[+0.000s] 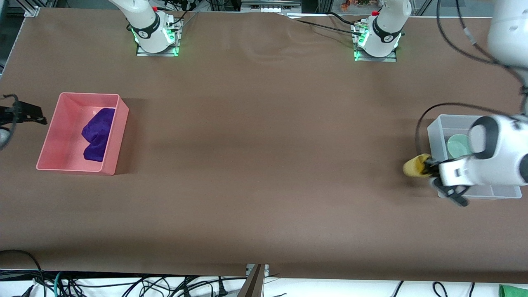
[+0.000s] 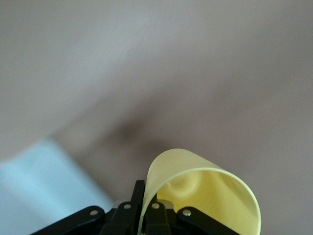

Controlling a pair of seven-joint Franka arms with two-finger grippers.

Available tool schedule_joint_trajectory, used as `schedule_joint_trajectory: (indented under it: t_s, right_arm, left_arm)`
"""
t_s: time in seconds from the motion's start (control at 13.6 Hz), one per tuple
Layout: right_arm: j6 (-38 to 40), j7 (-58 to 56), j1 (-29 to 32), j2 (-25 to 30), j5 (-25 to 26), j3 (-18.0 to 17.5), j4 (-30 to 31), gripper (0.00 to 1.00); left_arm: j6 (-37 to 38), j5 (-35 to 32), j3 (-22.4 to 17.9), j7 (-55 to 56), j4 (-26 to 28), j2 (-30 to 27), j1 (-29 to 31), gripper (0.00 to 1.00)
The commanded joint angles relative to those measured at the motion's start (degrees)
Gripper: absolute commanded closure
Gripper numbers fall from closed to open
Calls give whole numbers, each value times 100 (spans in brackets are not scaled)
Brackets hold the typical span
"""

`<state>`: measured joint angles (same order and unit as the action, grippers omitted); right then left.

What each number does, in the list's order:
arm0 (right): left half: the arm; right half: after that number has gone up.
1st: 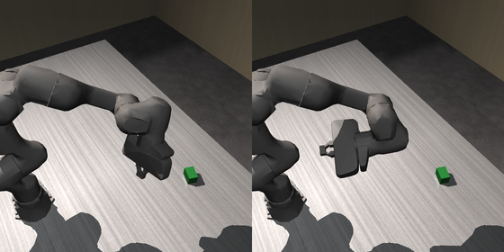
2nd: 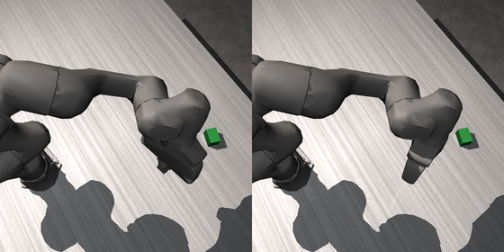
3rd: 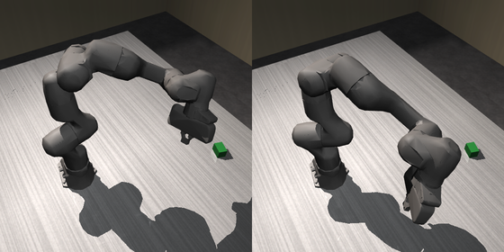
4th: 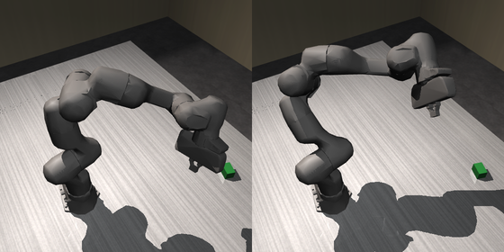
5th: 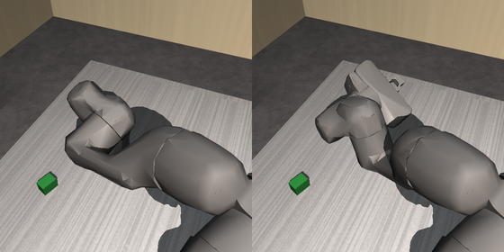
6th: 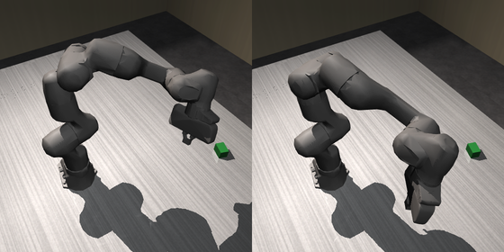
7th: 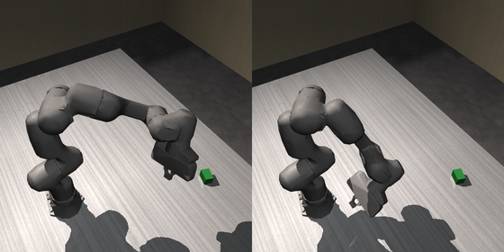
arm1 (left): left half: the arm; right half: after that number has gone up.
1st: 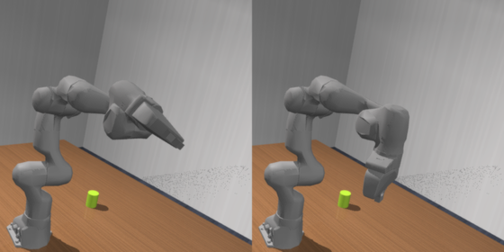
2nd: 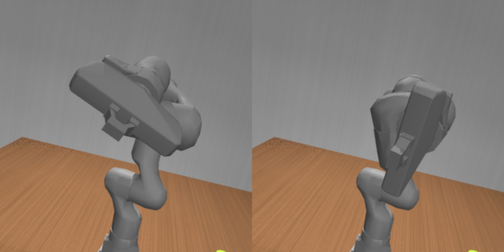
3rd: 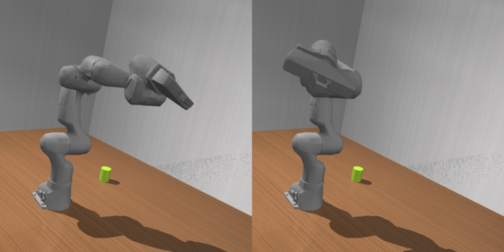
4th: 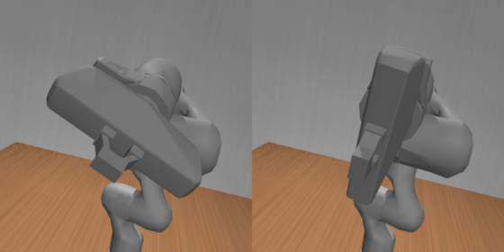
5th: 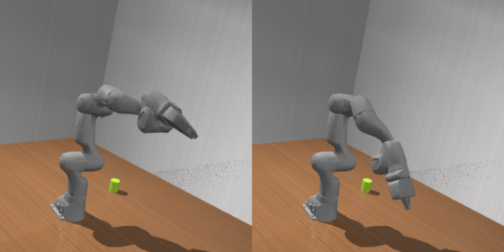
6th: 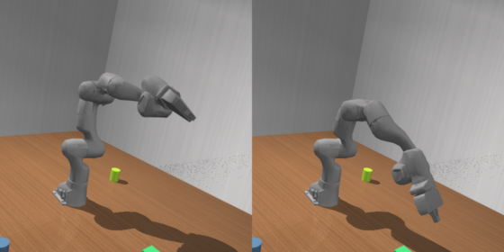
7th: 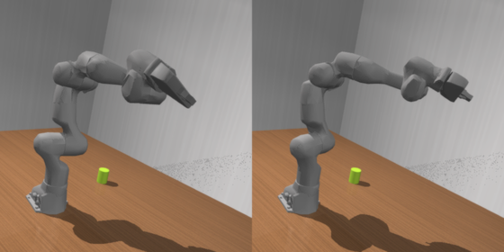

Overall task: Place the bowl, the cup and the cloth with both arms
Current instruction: 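Grasp the yellow cup with the left gripper and lift it, then lower the yellow cup into the green bowl and open the left gripper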

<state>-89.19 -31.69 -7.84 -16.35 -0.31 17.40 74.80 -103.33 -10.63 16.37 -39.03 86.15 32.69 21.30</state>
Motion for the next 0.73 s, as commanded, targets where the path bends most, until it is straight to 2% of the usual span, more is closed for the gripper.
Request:
schedule_joint_trajectory:
  t_s: [0.0, 0.07, 0.15, 0.29, 0.44, 0.51, 0.59, 0.66]
  right_arm:
    - [-388, 32, 45, 254, 285, -272, 131, 0]
    - [-284, 232, 45, 324, 295, -420, 175, 0]
    - [-117, 947, 63, 499, 278, -544, 306, 0]
    - [443, 2599, 72, 711, 260, -1043, 413, 0]
    - [797, 3334, 80, 799, 260, -1492, 430, 0]
    - [833, 3406, 107, 843, 260, -1538, 491, 0]
    - [851, 3381, 185, 870, 251, -1538, 527, 0]
    - [938, 3372, 316, 861, 225, -1538, 545, 0]
  left_arm:
    - [699, -963, -29, -507, 262, -649, 198, 100]
    - [709, -1210, -29, -744, 314, -632, 338, 100]
    - [596, -1335, -29, -946, 402, -589, 523, 100]
    - [-113, -1397, -29, -1289, 778, -501, 857, 100]
    - [-922, -1397, -20, -1790, 1174, -457, 1191, 100]
    - [-1073, -1345, -11, -1861, 1272, -413, 1262, 58]
    - [-1084, -1301, -2, -1888, 1264, -386, 1271, 1]
    - [-1023, -1292, 24, -1915, 1238, -438, 1263, 0]
